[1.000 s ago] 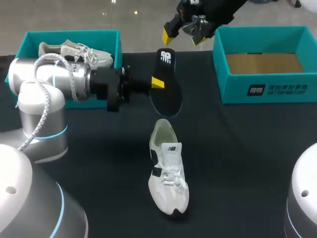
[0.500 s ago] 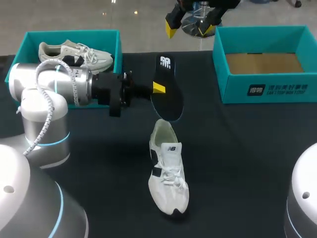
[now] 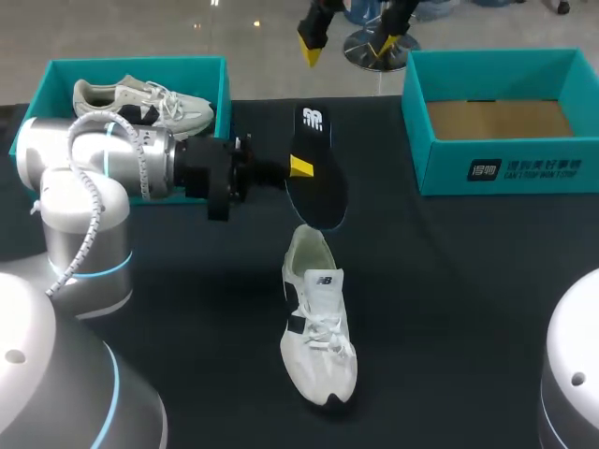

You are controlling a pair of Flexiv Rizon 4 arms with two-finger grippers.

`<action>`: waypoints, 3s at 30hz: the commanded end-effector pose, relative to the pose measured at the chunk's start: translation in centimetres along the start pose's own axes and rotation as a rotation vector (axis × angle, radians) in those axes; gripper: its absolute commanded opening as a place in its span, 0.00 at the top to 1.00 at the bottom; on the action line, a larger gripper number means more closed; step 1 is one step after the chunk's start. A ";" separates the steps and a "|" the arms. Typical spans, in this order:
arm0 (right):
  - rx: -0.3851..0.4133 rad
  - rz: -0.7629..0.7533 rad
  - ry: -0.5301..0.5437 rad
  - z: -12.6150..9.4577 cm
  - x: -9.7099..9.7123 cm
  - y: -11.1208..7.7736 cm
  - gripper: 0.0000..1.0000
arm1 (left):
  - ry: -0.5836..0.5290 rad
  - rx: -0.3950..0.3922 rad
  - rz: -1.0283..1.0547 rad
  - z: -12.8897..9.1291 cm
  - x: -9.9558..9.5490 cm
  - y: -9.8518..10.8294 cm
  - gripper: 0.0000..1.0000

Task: Take the shoe out of the shoebox, open the shoe tongue, remove and reinsert the insole, then place the shoe into the shoebox

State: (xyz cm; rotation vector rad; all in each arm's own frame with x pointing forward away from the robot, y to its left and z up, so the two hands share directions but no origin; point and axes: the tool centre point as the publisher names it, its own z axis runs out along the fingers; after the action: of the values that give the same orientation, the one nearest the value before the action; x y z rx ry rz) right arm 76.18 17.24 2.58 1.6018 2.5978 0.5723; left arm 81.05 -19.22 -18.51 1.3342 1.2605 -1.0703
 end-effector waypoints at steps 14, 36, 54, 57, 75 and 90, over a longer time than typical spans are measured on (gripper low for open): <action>0.003 0.001 -0.002 0.0 0.0 0.2 0.00 | -0.077 0.007 -0.313 -0.6 -1.5 -1.8 1.00; 0.003 0.001 -0.002 0.0 0.0 0.2 0.00 | -0.297 0.354 -1.508 -2.8 -2.9 -3.6 1.00; 0.003 0.001 -0.002 0.0 0.0 0.2 0.00 | -0.295 0.392 -1.445 -2.0 -3.9 -3.8 1.00; 0.003 0.001 -0.002 0.0 0.0 0.2 0.00 | -0.295 0.392 -1.445 -2.0 -3.9 -3.8 1.00; 0.003 0.001 -0.002 0.0 0.0 0.2 0.00 | -0.292 0.220 -2.096 -2.4 -6.5 -3.9 1.00; 0.003 0.001 -0.002 0.0 0.0 0.2 0.00 | -0.037 0.124 -2.538 -4.5 -5.9 -1.8 1.00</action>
State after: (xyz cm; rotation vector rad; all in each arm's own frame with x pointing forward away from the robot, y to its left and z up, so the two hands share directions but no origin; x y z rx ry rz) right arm 76.22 17.30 2.61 1.6025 2.5972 0.5696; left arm 78.58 -16.07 -12.99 -0.8833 2.2386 -2.5619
